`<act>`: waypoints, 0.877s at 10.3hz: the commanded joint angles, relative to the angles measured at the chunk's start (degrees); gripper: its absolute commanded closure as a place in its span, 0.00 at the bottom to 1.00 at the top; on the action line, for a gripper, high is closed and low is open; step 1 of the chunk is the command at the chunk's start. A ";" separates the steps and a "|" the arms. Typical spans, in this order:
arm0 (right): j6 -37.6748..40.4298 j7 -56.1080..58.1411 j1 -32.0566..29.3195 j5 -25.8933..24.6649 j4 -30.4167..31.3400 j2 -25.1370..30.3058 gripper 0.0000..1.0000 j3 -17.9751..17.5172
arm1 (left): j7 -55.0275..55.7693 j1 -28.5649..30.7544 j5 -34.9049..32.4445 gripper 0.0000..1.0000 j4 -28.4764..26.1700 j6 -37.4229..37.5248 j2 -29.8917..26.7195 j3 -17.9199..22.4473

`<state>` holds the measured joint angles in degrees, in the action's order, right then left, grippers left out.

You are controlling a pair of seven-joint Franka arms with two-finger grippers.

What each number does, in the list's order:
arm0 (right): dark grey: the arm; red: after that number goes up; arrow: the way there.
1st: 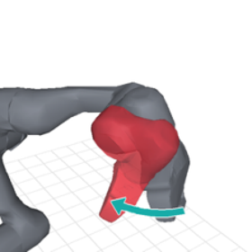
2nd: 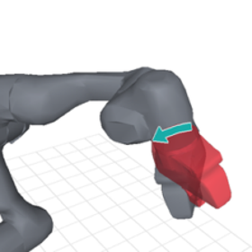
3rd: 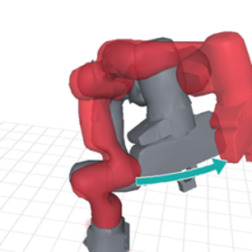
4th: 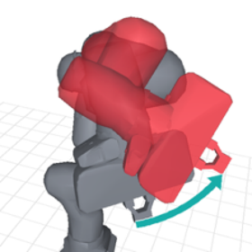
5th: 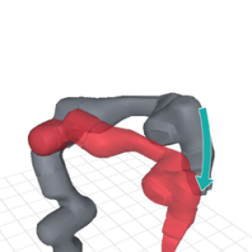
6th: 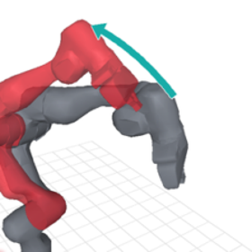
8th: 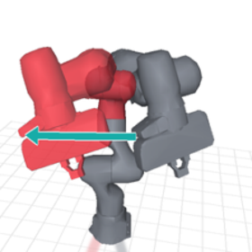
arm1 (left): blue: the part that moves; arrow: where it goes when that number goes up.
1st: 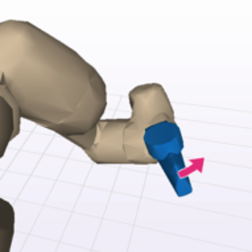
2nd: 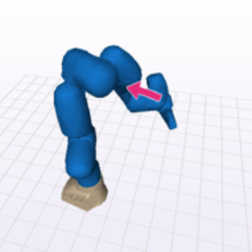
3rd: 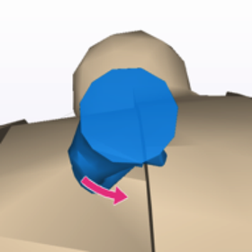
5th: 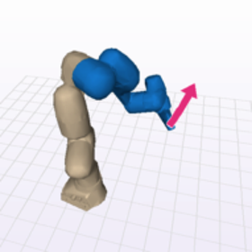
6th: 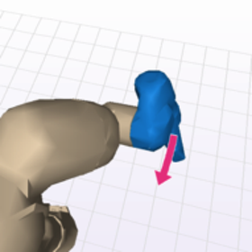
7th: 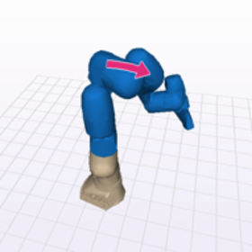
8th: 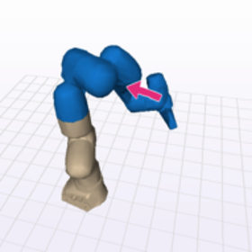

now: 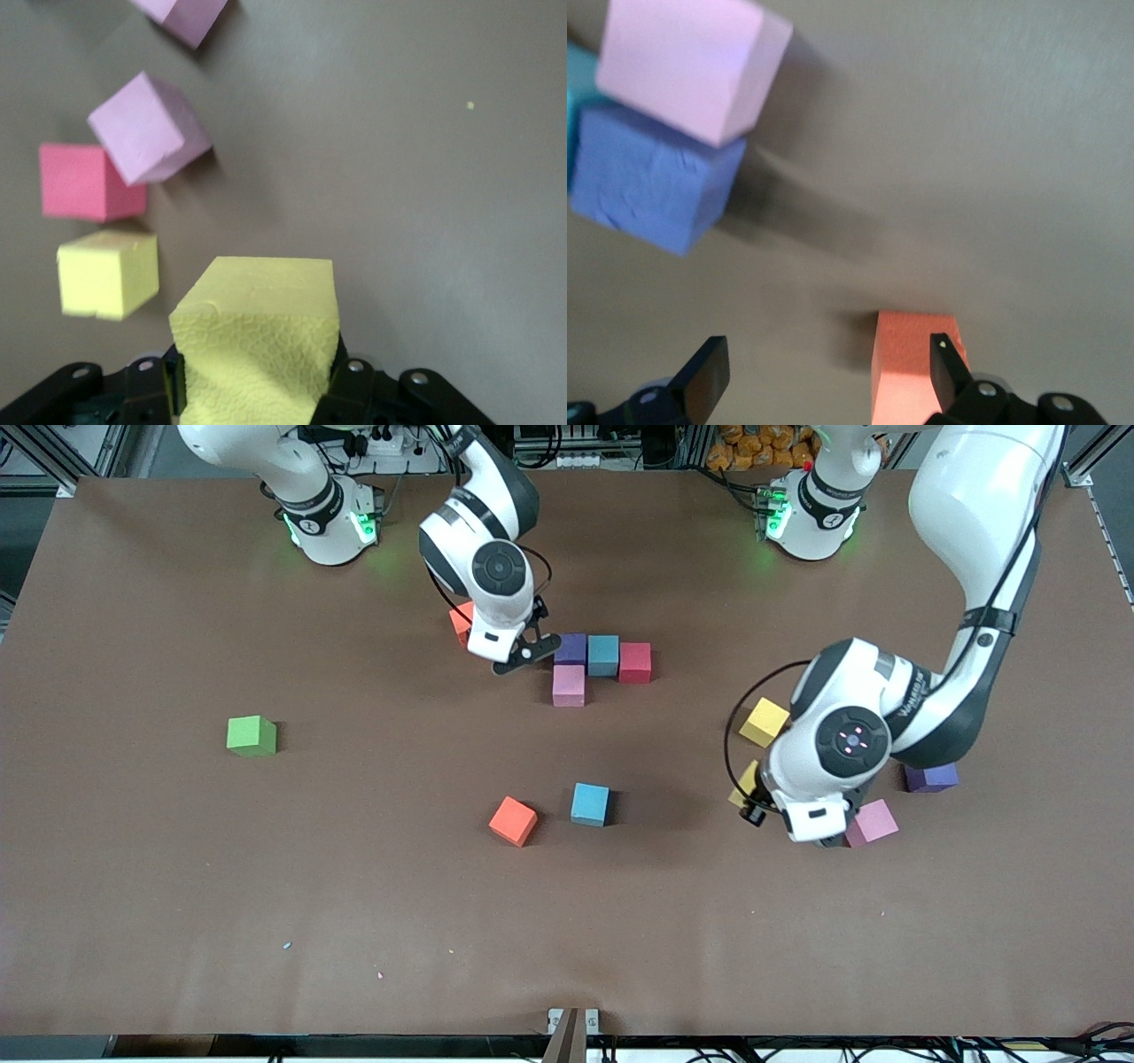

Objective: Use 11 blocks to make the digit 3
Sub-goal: 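Grasp the orange cube with the right gripper while the left shifts yellow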

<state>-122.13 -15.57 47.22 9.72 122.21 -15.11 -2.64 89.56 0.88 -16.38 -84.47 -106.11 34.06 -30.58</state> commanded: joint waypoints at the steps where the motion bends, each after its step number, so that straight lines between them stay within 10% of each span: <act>1: -2.59 0.98 1.91 -1.10 9.26 6.84 0.00 -0.17 | 4.38 -0.45 1.26 1.00 -0.60 6.41 -3.55 -1.84; 9: -5.21 2.21 1.56 -4.53 16.30 7.12 0.00 -0.09 | 11.51 -0.71 3.46 1.00 1.07 8.47 -7.43 -10.55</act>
<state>-124.85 -13.94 49.21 6.11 135.63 -9.22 -2.56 101.42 -0.07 -13.90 -83.90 -98.67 27.04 -41.08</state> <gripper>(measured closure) 0.000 0.449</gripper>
